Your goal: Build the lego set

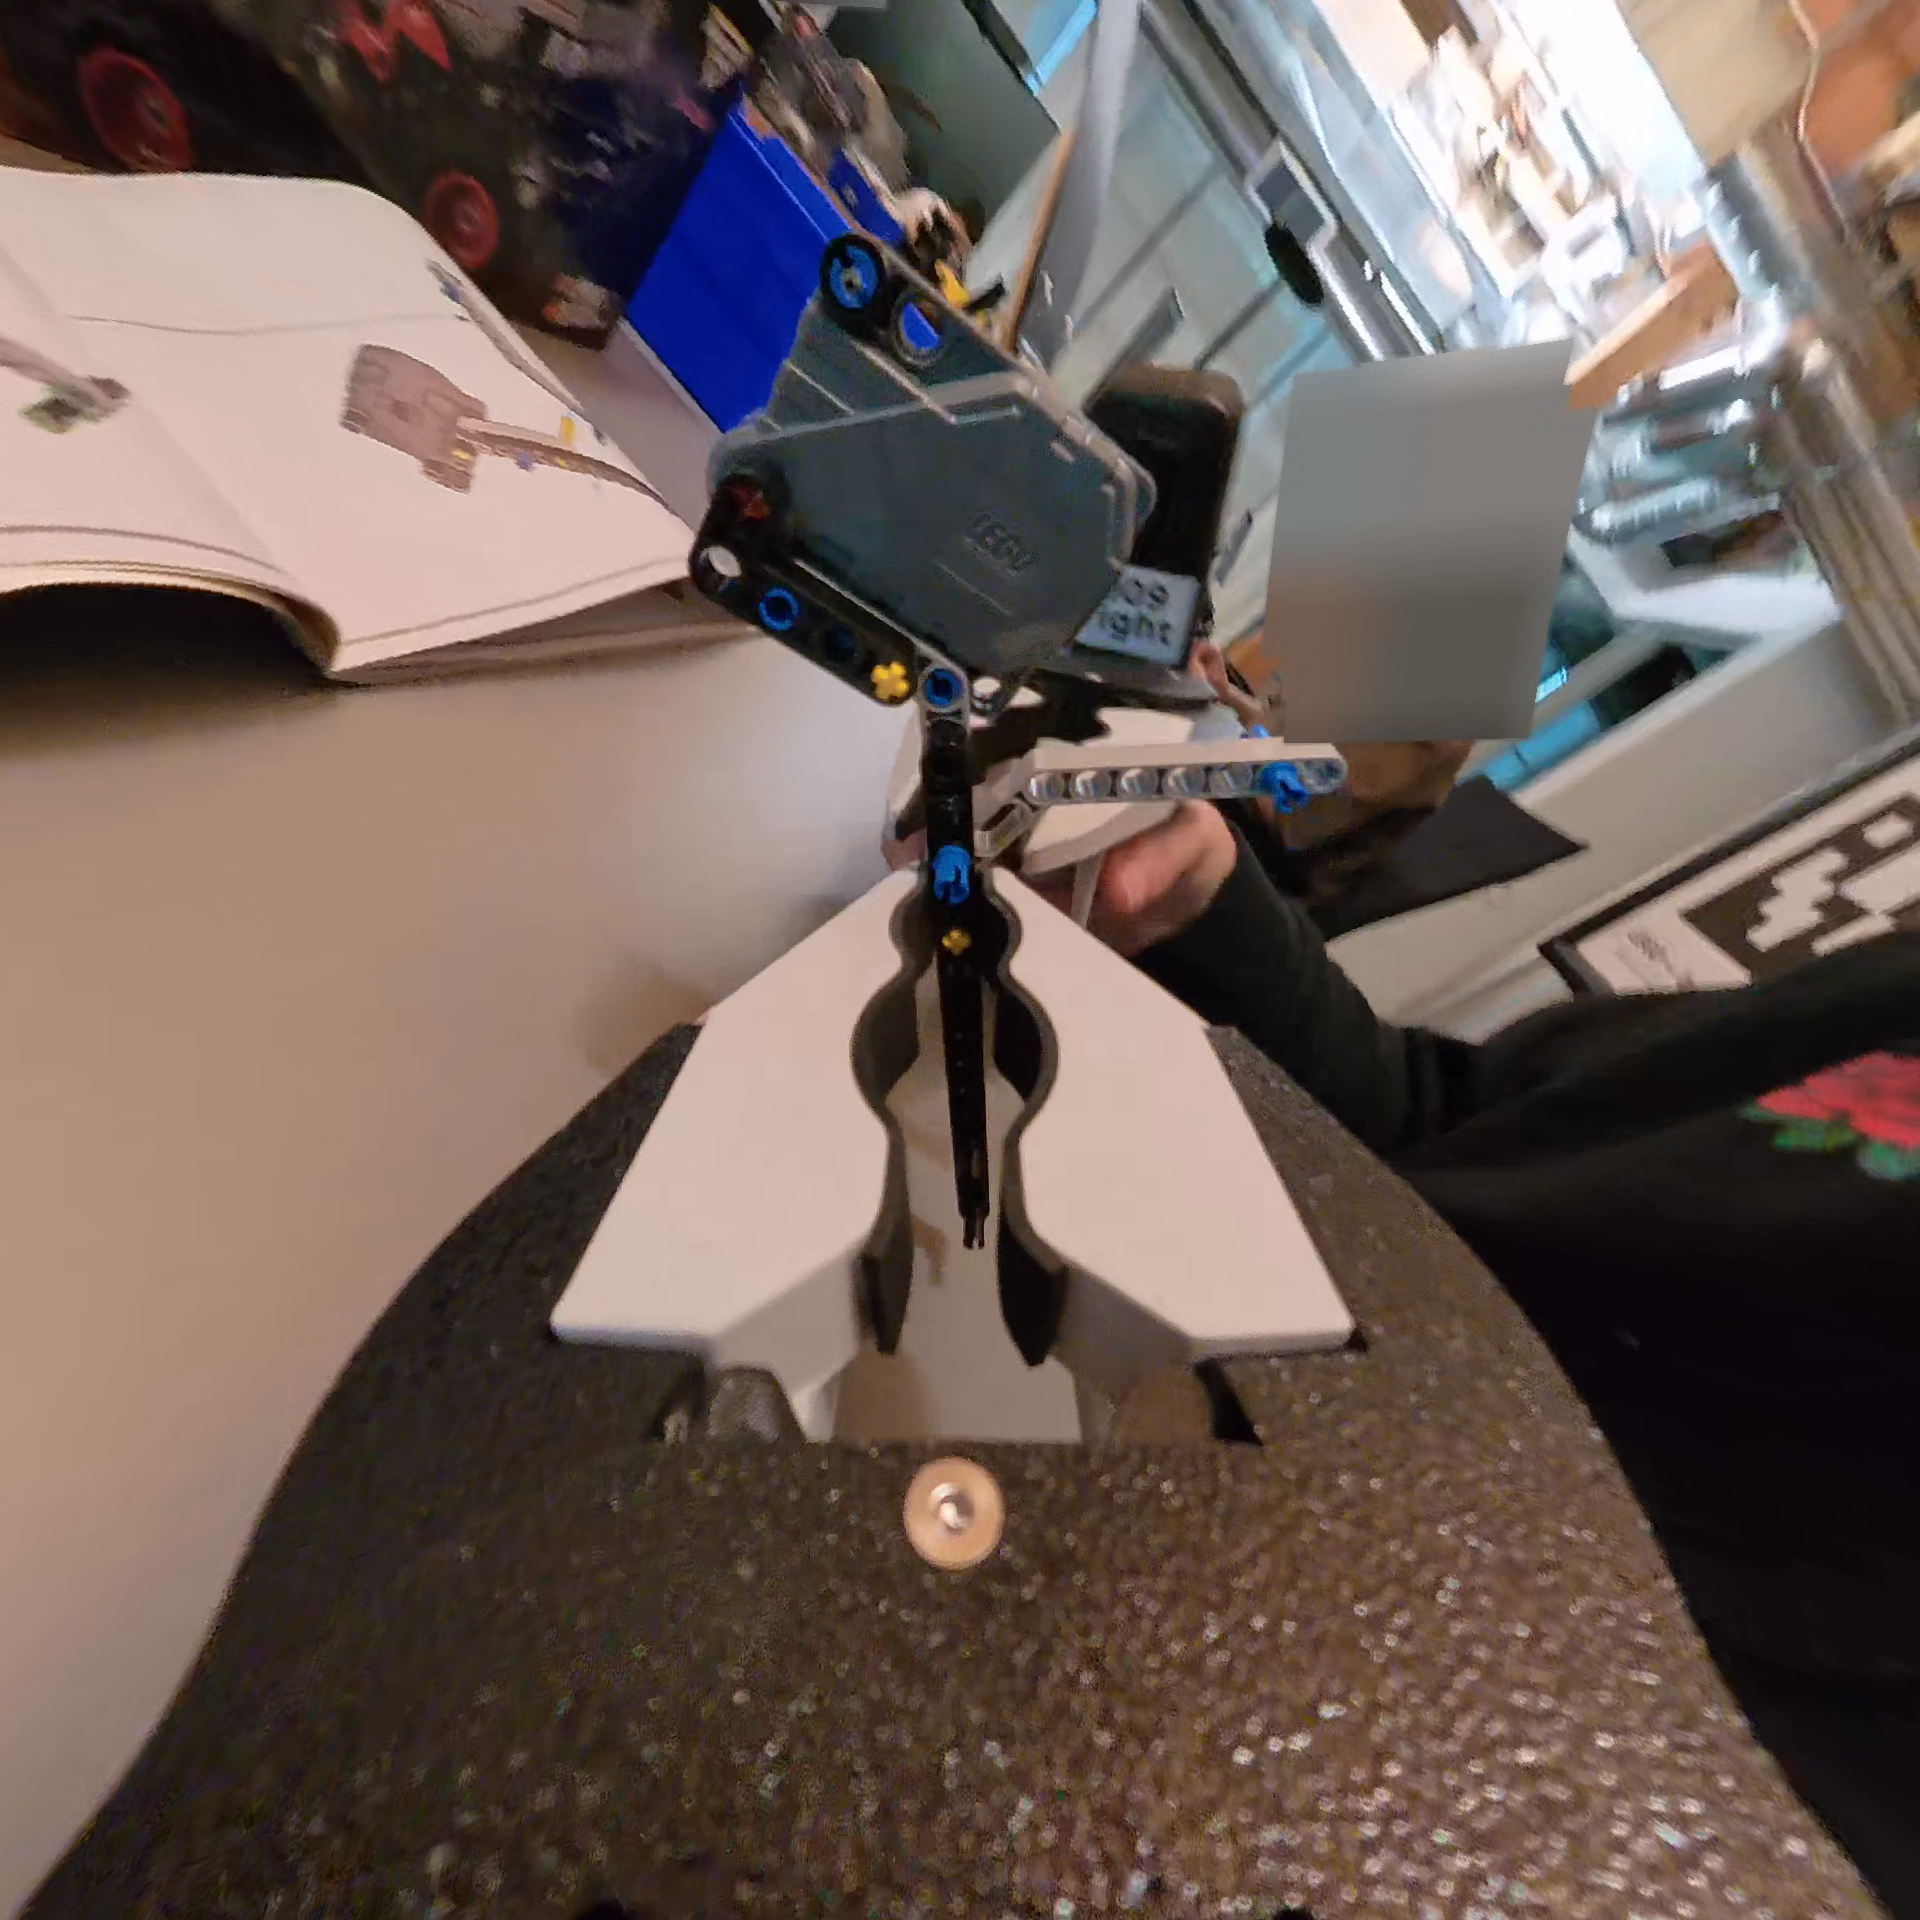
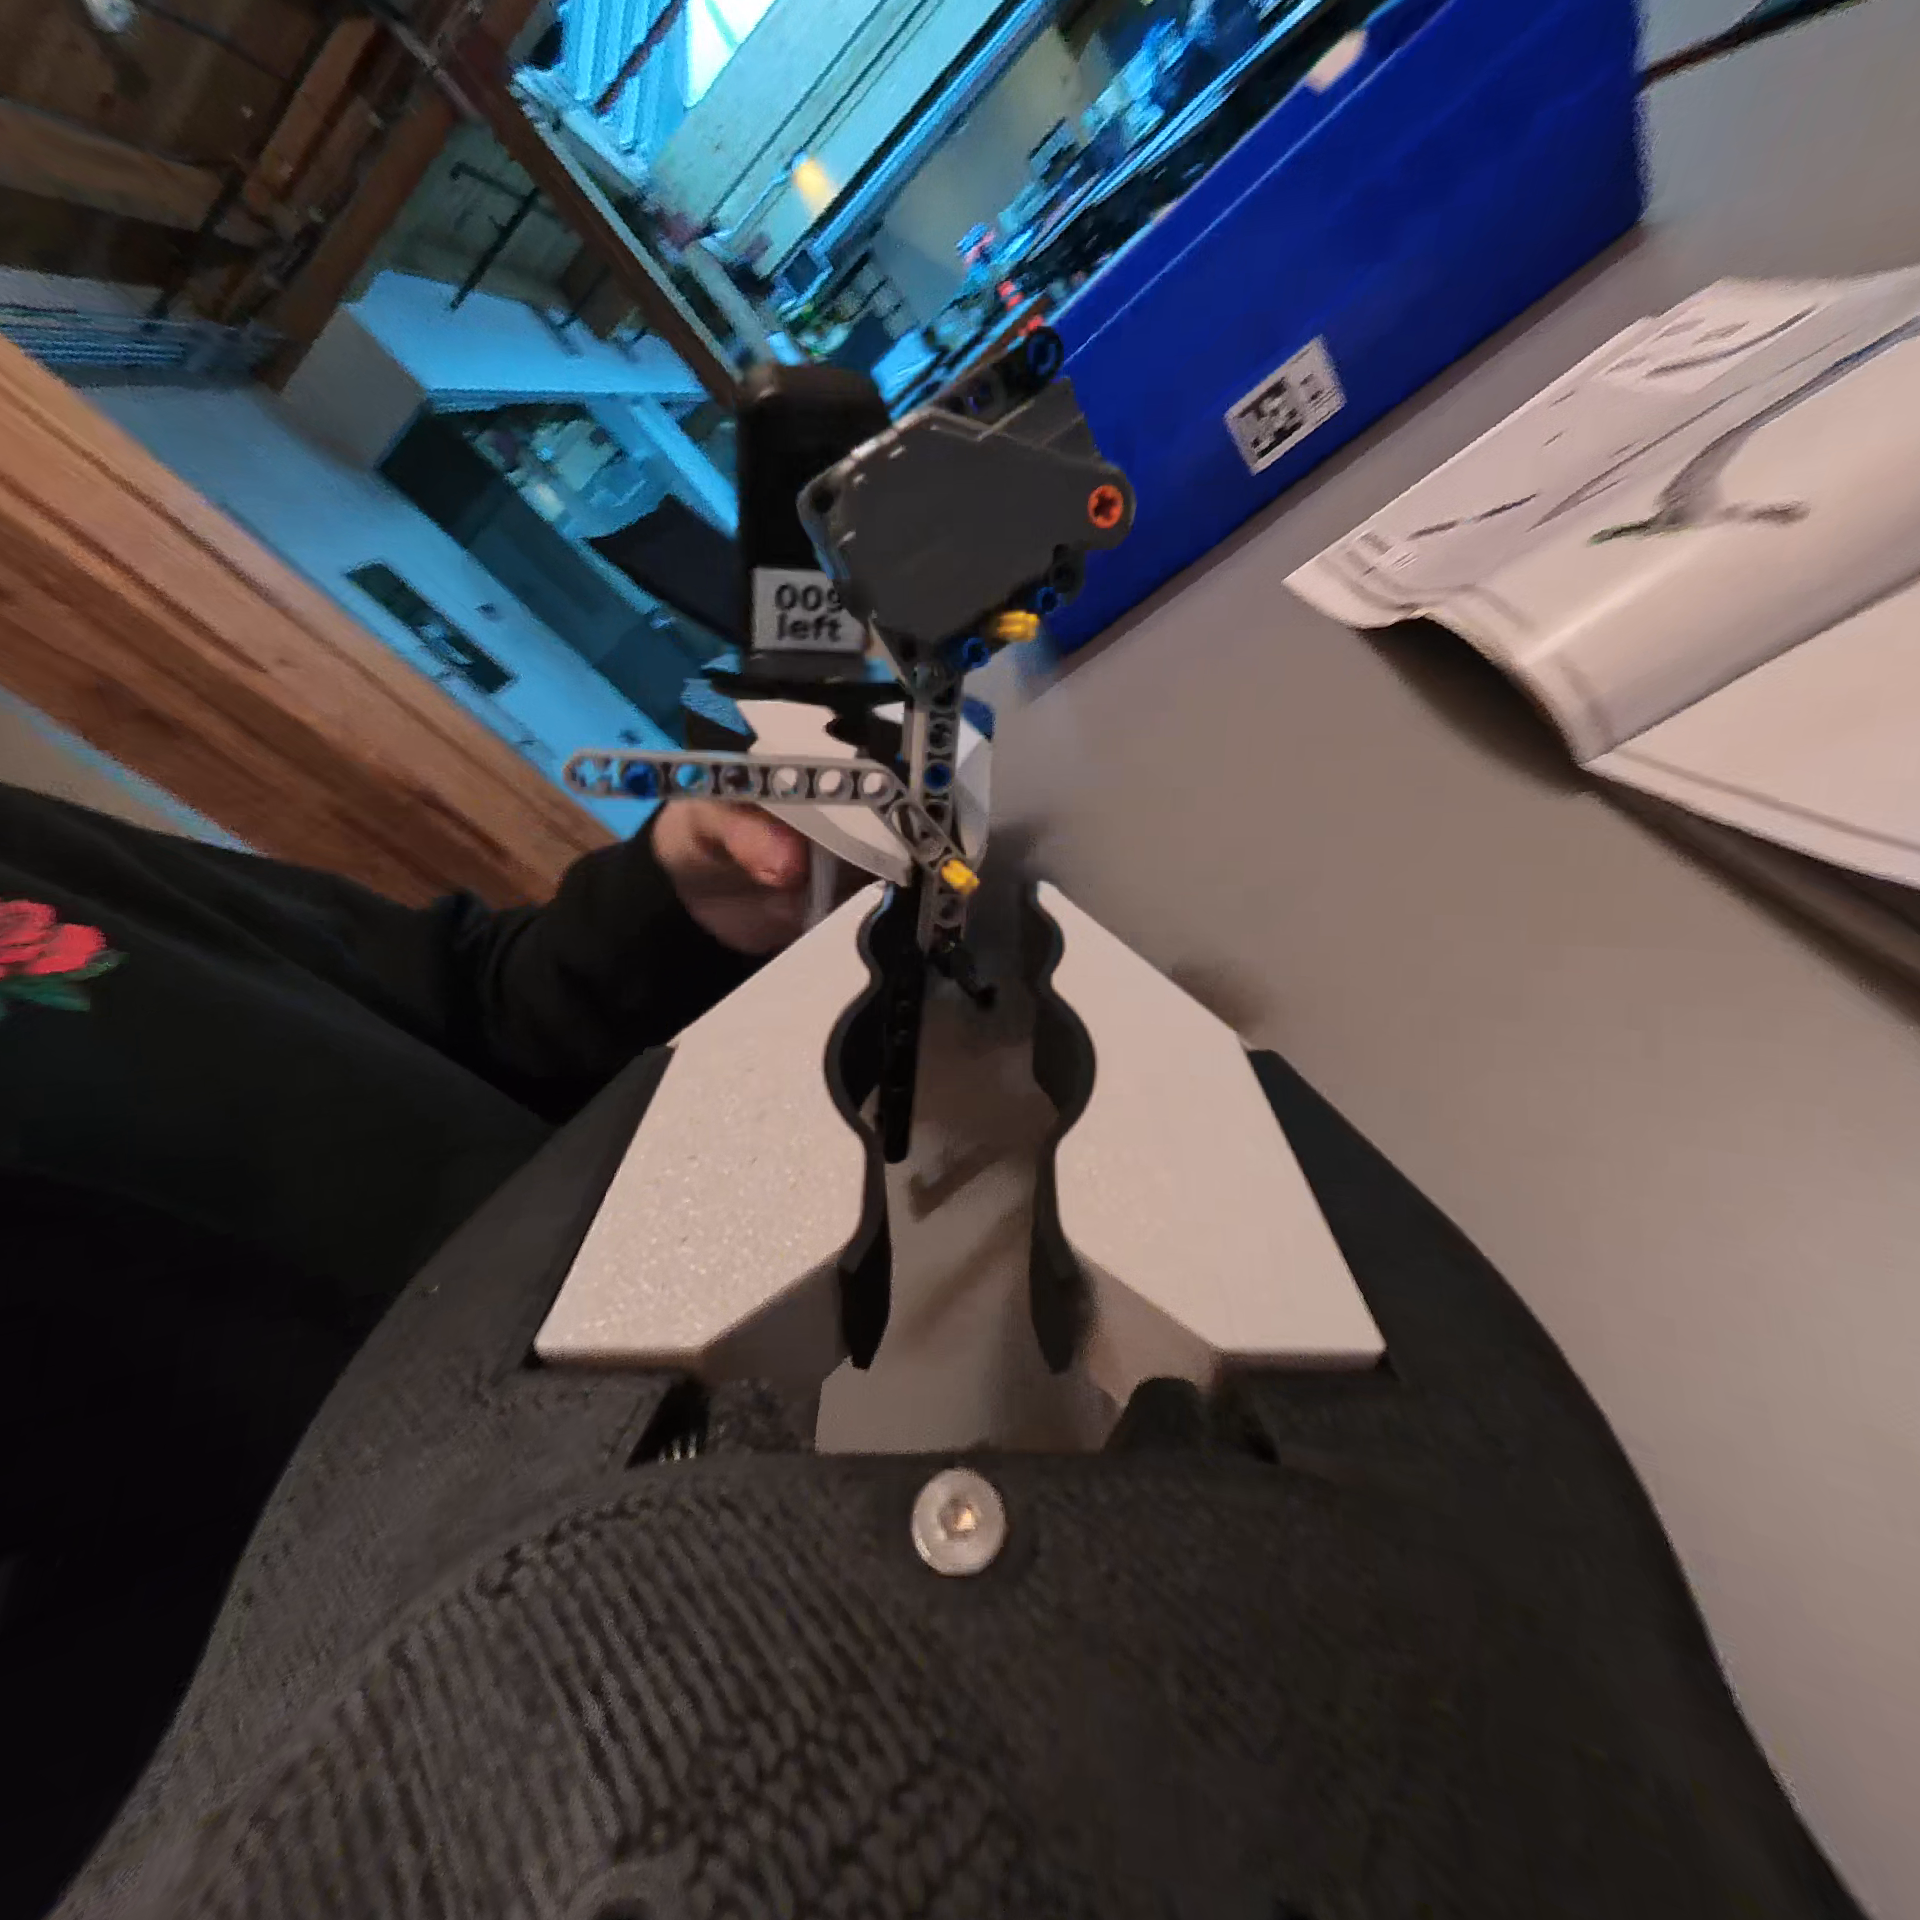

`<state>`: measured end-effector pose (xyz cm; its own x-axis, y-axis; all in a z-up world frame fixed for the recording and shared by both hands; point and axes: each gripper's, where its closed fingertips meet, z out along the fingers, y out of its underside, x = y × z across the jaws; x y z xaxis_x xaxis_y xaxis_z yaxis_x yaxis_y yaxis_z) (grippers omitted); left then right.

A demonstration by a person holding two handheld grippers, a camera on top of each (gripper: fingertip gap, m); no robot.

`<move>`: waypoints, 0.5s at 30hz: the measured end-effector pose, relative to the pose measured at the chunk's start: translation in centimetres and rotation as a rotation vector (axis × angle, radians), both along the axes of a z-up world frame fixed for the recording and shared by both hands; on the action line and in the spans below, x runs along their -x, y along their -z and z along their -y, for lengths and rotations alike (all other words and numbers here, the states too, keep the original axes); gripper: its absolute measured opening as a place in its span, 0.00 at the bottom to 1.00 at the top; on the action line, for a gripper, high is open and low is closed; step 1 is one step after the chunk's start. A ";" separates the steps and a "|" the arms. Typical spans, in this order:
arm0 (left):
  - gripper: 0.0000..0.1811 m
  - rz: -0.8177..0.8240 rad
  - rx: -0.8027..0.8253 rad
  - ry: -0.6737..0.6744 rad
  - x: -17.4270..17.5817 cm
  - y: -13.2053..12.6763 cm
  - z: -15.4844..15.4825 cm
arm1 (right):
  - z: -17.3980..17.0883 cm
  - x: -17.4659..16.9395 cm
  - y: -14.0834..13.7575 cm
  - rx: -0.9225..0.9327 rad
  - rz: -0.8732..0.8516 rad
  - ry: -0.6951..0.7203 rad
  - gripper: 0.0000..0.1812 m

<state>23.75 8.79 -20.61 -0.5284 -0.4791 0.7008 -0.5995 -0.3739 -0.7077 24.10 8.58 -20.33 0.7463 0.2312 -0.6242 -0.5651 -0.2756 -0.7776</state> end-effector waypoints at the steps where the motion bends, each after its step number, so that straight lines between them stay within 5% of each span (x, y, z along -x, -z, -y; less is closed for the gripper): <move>1: 0.03 -0.008 0.015 -0.032 -0.2 0.0 -0.2 | 0.1 -0.3 0.0 0.007 0.050 0.037 0.12; 10: 0.03 -0.029 0.106 -0.260 -2.0 0.1 -1.4 | -0.7 -1.2 0.5 0.109 0.547 0.331 0.29; 15: 0.03 -0.042 0.127 -0.334 -2.5 0.5 -1.4 | -1.1 -1.1 1.3 0.194 0.700 0.345 0.33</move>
<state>26.22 10.22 -21.09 -0.3266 -0.5281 0.7839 -0.4572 -0.6376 -0.6200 25.17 9.66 -21.63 0.9889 -0.1484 0.0096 -0.0420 -0.3408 -0.9392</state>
